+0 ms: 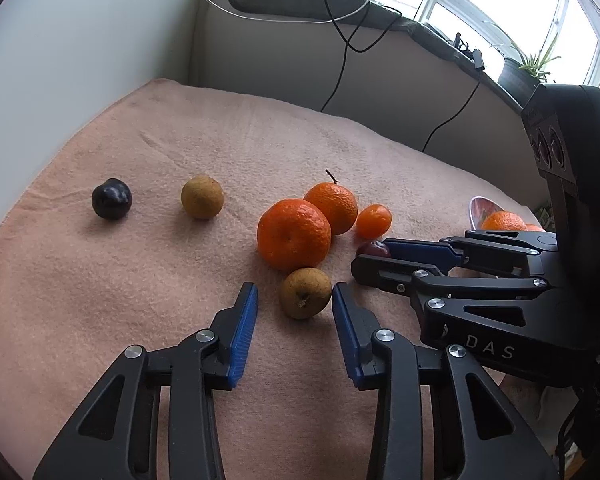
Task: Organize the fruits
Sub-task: 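Move the right gripper down around the dark red cherry, then close the right gripper on the cherry and lift while the left gripper grasps a brown longan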
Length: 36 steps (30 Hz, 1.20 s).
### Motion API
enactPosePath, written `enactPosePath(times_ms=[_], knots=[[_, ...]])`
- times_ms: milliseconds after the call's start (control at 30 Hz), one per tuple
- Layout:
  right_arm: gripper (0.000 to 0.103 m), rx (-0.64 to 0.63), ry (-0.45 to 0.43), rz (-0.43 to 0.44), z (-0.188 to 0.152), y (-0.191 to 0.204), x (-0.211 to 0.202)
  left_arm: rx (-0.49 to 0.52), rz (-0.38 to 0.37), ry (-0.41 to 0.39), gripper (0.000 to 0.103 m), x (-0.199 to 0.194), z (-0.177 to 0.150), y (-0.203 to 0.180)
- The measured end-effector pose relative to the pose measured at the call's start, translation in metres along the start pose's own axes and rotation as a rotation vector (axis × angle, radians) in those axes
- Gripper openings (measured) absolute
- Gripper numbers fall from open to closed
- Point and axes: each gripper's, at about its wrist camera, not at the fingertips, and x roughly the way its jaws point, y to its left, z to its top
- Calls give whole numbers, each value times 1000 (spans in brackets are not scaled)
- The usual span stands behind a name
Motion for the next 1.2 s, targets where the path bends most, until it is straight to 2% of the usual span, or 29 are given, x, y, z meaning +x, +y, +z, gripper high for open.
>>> enactPosePath(times_ms=[200, 833, 1200], knots=[[25, -9, 0, 1, 1, 1, 2, 12, -8, 1, 25, 0, 0, -3], [25, 5, -56, 35, -7, 0, -25, -3, -24, -17, 25, -11, -5, -4], [25, 29, -134, 53, -26, -2, -72, 10, -59, -45, 25, -29, -7, -19]])
